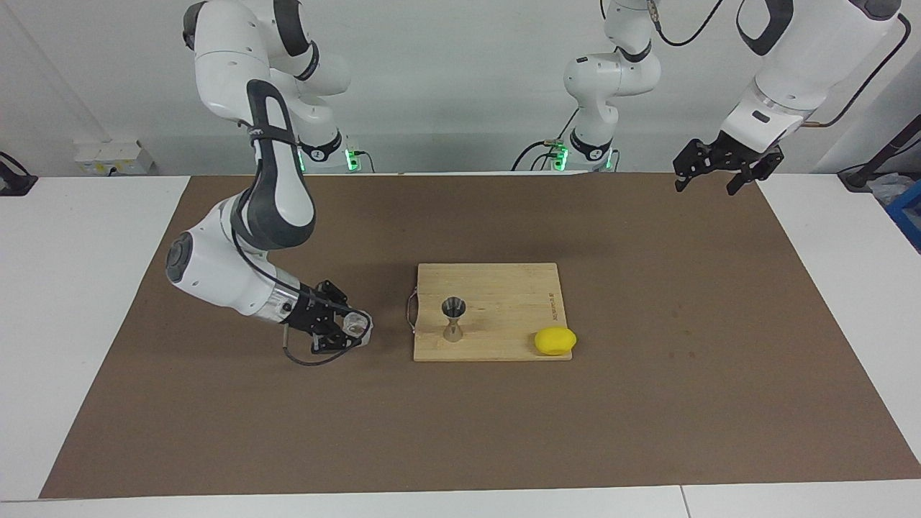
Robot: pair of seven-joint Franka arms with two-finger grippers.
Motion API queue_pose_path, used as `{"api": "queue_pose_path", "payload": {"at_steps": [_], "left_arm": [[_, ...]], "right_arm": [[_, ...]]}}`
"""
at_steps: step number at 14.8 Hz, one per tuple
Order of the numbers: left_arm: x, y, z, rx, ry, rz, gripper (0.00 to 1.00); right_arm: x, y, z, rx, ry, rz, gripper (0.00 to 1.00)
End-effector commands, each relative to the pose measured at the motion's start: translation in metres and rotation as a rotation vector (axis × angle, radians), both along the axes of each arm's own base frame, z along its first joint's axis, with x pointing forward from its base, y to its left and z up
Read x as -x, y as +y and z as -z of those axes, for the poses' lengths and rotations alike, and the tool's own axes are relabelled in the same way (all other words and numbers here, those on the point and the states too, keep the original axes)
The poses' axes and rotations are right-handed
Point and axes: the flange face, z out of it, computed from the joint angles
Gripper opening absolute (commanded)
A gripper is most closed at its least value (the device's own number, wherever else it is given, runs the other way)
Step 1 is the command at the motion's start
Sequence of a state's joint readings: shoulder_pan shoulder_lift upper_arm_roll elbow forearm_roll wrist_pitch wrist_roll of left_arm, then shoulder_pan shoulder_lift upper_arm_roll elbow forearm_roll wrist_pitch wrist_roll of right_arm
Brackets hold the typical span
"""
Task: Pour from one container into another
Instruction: 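Carry the glass cup with the right gripper back toward its spot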
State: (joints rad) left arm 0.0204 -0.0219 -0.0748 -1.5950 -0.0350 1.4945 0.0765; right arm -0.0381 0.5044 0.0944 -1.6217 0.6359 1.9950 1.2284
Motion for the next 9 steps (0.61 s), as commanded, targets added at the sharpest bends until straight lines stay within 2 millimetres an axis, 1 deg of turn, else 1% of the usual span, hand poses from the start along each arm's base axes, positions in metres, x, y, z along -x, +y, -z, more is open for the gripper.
{"api": "queue_pose_path", "payload": {"at_steps": [1,4,6,9], "left_arm": [[0.009,0.002,-0.002,0.009,0.0,0.01,1.0],[0.009,0.002,-0.002,0.009,0.0,0.01,1.0],[0.009,0.002,-0.002,0.009,0.0,0.01,1.0],[0.009,0.002,-0.002,0.009,0.0,0.01,1.0]], "right_arm": [[0.023,-0.042,0.021,-0.053,-0.027,-0.004,0.0],[0.033,-0.085,0.036,-0.067,-0.028,-0.001,0.0],[0.042,-0.108,0.046,-0.073,-0.021,0.012,0.0],[0.052,-0.132,0.051,-0.086,-0.028,0.007,0.0]]}}
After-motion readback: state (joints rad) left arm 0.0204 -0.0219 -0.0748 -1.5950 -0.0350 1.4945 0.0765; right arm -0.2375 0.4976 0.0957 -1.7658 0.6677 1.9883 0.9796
